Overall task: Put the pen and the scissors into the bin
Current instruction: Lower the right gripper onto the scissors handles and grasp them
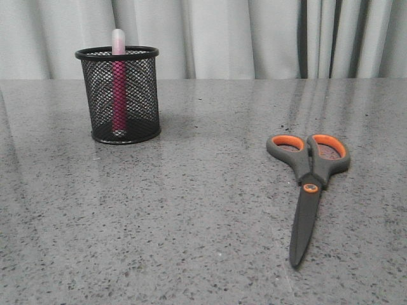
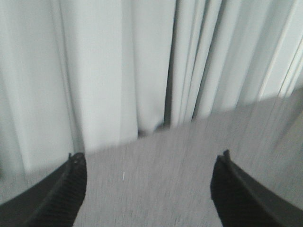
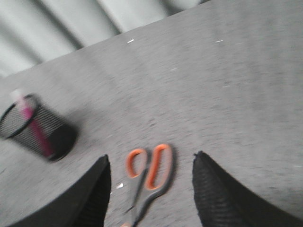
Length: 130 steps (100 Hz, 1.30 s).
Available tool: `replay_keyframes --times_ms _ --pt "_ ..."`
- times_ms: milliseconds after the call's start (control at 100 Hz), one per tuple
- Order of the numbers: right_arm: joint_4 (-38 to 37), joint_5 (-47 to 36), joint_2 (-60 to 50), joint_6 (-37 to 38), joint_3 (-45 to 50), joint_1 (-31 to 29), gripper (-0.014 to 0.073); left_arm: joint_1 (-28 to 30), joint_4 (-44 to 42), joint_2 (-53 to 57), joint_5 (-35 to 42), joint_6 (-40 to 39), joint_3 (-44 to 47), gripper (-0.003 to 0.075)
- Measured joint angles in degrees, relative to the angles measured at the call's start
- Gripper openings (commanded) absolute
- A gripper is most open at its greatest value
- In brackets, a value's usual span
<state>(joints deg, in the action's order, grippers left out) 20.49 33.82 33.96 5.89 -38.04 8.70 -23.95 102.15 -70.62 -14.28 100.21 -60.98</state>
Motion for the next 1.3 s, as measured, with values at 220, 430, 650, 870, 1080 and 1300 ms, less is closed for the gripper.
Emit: replay_keyframes --times_ms 220,430,650,870,1080,1300 --pt "2.3 4.8 12.9 -1.1 -6.7 9.3 0.0346 0.0 -0.1 17.2 -0.3 0.1 0.0 0.0501" --pt "2.4 7.1 27.7 2.9 -10.9 17.4 0.0395 0.0 -0.2 28.1 -0.6 0.1 0.7 0.0395" --pt "-0.5 8.9 40.4 6.5 -16.8 21.1 0.0428 0.0 -0.2 32.2 -0.7 0.1 2.9 0.0386" --pt "-13.2 17.1 46.2 16.2 -22.6 21.1 0.0428 -1.1 -0.2 33.0 -0.9 0.0 3.2 0.0386" --pt "-16.8 20.8 48.5 23.1 -23.8 21.1 0.0428 -4.3 -0.2 33.1 -0.9 -0.1 3.2 0.0386" --pt "-16.8 21.2 52.0 26.7 -24.2 21.7 0.0428 -7.4 -0.2 33.1 -0.9 -0.1 3.2 0.0386"
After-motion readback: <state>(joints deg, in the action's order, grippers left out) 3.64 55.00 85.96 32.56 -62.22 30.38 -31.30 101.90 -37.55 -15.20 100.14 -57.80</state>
